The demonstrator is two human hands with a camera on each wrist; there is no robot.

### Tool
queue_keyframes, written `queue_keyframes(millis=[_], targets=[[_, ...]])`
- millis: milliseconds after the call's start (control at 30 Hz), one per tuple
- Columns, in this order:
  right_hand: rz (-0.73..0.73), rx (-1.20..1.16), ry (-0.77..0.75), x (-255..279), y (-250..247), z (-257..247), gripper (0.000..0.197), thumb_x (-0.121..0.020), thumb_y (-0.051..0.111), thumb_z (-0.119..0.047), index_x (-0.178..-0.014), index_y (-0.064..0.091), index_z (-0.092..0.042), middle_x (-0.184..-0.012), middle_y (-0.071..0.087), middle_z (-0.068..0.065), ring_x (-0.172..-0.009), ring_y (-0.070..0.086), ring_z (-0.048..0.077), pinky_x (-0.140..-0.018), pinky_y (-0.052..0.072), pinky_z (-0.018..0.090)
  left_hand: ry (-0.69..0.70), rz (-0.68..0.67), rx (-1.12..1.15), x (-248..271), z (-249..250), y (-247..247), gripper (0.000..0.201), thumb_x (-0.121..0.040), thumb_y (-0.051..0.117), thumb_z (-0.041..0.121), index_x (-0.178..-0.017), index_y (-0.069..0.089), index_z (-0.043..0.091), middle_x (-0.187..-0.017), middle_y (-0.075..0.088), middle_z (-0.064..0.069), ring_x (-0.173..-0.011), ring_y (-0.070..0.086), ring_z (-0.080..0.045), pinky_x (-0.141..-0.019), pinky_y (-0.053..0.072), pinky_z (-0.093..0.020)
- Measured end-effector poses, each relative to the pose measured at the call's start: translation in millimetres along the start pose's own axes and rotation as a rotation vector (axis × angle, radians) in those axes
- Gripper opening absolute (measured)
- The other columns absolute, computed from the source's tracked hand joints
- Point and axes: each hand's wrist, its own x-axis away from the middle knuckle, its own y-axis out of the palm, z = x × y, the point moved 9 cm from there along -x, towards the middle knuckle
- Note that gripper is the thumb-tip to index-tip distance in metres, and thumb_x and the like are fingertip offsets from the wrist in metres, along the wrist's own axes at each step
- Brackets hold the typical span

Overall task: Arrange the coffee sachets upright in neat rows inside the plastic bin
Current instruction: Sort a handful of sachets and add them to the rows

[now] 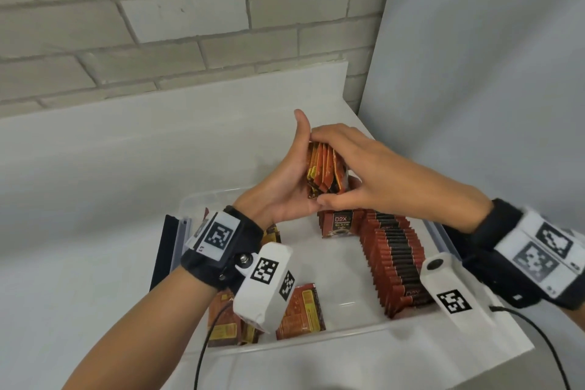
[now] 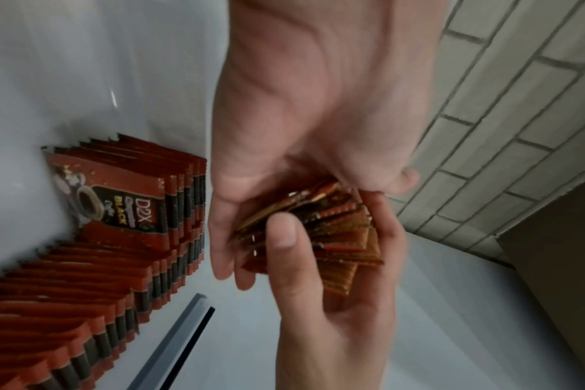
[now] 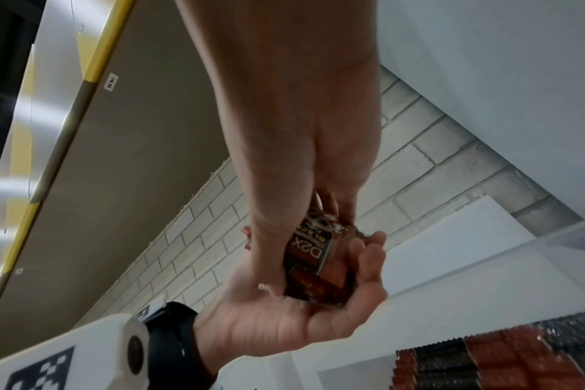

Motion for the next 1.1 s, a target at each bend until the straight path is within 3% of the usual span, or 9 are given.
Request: queue_keyframes(millis=[100,167,300,400,467,533,667,833,1100], targets=[[-0.046,-0.002,0.050,1,6,2,0.098,-0.077,0.075,-0.043,-0.150,0.011,-0.029,-0.133,0.033,-0.007,-0.117,0.031,-0.003,-0.094,0.034,0.011,-0.033,0.024,0.001,-1,-2,-1,0.101,-0.070,0.022,0.089,-0.112,0.064,0.007,-0.112,0.060,-0.018,-0.110,0.059,-0.029,-0.099,0.046,-0.044],[-0.076,-0.051,0.078,2,8,1,0.101,-0.078,0.077,-0.037,-0.149,0.004,-0.032,-0.119,0.043,-0.009,-0.100,0.045,-0.006,-0.080,0.042,0.009,-0.067,0.017,-0.006,1,-4,1,0.100,-0.069,0.024,0.089,-0.107,0.069,0.008,-0.109,0.066,-0.018,-0.107,0.064,-0.033,-0.089,0.053,-0.047],[-0.074,-0.133,0.073,3,6,3,0.107,-0.077,0.079,-0.023,-0.145,-0.001,-0.044,-0.087,0.056,-0.003,-0.068,0.060,0.007,-0.060,0.053,0.026,-0.044,-0.024,-0.031,4,-5,8,0.081,-0.067,0.052,0.078,-0.108,0.066,0.010,-0.112,0.063,-0.018,-0.118,0.055,-0.035,-0.106,0.037,-0.051],[-0.036,-0.160,0.073,8,2,6,0.112,-0.075,0.081,-0.030,-0.144,-0.005,-0.050,-0.117,0.054,-0.004,-0.090,0.061,0.001,-0.079,0.055,0.025,0.047,-0.053,-0.034,2,1,9,0.045,-0.065,0.082,0.045,-0.097,0.073,0.016,-0.098,0.068,-0.009,-0.096,0.066,-0.022,-0.088,0.053,-0.035],[-0.040,-0.181,0.152,20,-2,16,0.114,-0.069,0.079,-0.052,-0.142,-0.008,-0.054,-0.149,0.032,-0.003,-0.125,0.044,0.004,-0.103,0.044,0.027,0.074,-0.034,-0.018,1,2,7,0.046,-0.069,0.084,0.030,-0.109,0.067,0.016,-0.090,0.067,-0.010,-0.080,0.067,-0.023,-0.077,0.057,-0.035],[-0.119,-0.126,0.295,43,0,40,0.108,-0.067,0.064,-0.070,-0.147,-0.004,-0.047,-0.157,0.020,-0.009,-0.137,0.030,0.008,-0.112,0.032,0.029,0.091,0.032,0.030,-1,3,0,0.053,-0.079,0.072,0.027,-0.128,0.053,0.022,-0.087,0.064,-0.012,-0.072,0.063,-0.026,-0.072,0.057,-0.038],[-0.171,-0.023,0.530,94,3,84,0.086,-0.079,0.047,-0.067,-0.150,0.024,-0.026,-0.154,0.031,-0.010,-0.135,0.036,0.009,-0.111,0.031,0.027,0.138,0.096,0.110,-3,10,-10,0.043,-0.084,0.065,0.032,-0.124,0.053,0.021,-0.089,0.063,-0.015,-0.071,0.061,-0.027,-0.072,0.056,-0.039],[-0.063,0.069,0.622,115,1,95,0.063,-0.094,0.058,-0.031,-0.148,0.029,-0.020,-0.149,0.038,-0.001,-0.131,0.040,0.017,-0.110,0.035,0.033,0.097,0.145,0.113,-7,1,-11,0.038,-0.081,0.062,0.048,-0.104,0.060,0.019,-0.095,0.065,-0.015,-0.076,0.063,-0.027,-0.072,0.055,-0.038],[-0.111,0.070,0.678,147,-1,92,0.062,-0.093,0.060,-0.029,-0.148,0.030,-0.026,-0.146,0.040,-0.004,-0.125,0.045,0.014,-0.108,0.035,0.031,0.058,0.126,0.137,-13,-20,1,0.040,-0.073,0.055,0.057,-0.100,0.063,0.028,-0.104,0.066,-0.010,-0.088,0.067,-0.024,-0.077,0.056,-0.045]])
